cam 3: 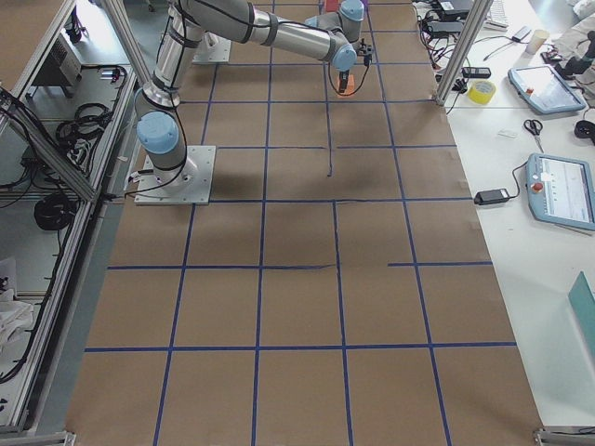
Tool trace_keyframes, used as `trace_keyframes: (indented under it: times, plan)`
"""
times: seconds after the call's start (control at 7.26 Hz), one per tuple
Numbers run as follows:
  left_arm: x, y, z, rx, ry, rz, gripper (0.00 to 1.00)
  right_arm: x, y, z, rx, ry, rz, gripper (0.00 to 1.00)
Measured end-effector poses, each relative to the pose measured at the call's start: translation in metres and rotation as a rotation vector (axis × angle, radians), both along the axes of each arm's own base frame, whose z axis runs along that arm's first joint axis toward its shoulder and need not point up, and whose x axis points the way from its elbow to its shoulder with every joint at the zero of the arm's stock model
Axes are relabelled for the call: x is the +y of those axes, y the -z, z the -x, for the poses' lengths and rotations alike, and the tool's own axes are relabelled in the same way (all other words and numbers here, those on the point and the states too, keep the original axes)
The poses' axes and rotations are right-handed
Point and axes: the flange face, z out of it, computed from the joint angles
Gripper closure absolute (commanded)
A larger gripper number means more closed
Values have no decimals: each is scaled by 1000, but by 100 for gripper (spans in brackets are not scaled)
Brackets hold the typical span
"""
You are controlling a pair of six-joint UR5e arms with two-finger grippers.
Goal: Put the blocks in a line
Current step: 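Carry the orange cube with the right gripper toward the table center and release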
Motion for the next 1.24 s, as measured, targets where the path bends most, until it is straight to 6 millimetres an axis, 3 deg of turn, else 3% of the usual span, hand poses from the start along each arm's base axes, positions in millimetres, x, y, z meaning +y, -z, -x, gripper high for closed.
trace_keyframes:
  times: [0.41,0.55,0.69,0.96,1.24]
  plan:
    - [0,0,0,5,0,0,0,-7,17,-9,8,-20,6,61]
    - [-1,-1,-1,4,-4,2,0,-7,21,-9,11,-23,4,23]
    - [-1,-2,-1,3,-6,4,0,-6,23,-8,16,-26,2,0]
    - [-1,-4,-2,2,-8,6,0,-5,26,-5,46,-35,1,0]
    - [-1,-5,-2,3,-9,7,0,-9,14,-2,47,-41,9,0]
